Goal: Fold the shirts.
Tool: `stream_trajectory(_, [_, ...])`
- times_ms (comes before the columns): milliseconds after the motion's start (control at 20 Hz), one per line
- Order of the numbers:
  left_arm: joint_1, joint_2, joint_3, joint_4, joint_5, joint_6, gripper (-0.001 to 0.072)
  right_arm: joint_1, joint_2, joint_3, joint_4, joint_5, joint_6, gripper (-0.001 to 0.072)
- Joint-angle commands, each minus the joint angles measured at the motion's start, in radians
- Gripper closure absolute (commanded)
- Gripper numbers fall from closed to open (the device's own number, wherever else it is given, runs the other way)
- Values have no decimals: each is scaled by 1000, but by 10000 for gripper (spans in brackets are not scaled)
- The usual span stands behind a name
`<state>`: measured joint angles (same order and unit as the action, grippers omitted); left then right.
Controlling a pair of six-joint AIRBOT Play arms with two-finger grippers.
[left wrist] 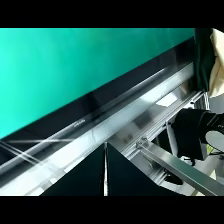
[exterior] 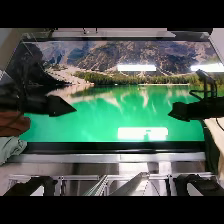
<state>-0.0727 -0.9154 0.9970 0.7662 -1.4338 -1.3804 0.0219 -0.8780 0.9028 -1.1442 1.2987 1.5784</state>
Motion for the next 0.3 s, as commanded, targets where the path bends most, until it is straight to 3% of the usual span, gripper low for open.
stream_trajectory(0, [-18,113,-158,0,79,-27,691,48,-10,-13,-11,-5,7,690])
stream_trajectory(250, [-17,170,-161,-2,83,-42,691,48,-16,-13,-11,-5,7,690])
